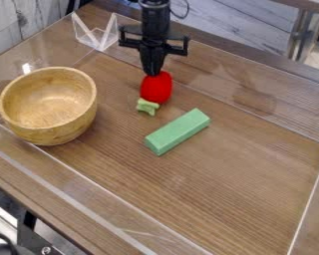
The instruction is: Move the red fruit to the left
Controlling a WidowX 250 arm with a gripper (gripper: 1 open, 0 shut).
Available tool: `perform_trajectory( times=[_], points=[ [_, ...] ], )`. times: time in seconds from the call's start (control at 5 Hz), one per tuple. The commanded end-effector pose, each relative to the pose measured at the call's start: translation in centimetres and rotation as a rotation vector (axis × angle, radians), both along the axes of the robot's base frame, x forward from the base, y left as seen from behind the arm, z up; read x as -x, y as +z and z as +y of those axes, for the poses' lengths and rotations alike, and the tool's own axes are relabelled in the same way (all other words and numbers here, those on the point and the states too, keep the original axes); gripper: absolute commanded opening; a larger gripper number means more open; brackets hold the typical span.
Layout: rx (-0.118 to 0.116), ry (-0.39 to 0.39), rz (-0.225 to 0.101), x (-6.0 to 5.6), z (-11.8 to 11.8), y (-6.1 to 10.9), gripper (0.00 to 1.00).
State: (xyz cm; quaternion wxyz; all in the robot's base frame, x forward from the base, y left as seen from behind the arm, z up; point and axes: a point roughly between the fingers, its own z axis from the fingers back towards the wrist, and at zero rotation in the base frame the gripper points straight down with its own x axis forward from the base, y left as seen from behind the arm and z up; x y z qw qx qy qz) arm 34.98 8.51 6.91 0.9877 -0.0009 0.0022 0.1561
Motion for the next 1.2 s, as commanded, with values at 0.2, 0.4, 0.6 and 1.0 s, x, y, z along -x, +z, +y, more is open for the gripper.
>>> perform_trajectory(
  times=[0.2, 0.4, 0.6, 1.0],
  points=[
    [0.014, -0.002, -0.085, 0.5, 2.2, 5.6, 0.0],
    [0.011, -0.021, -0.06, 0.6, 2.9, 4.8, 1.0],
    [0.012, -0.077, -0.031, 0.2, 3.6, 3.7, 1.0],
    [0.015, -0.124, 0.022, 0.2, 3.0, 1.2, 1.0]
  ],
)
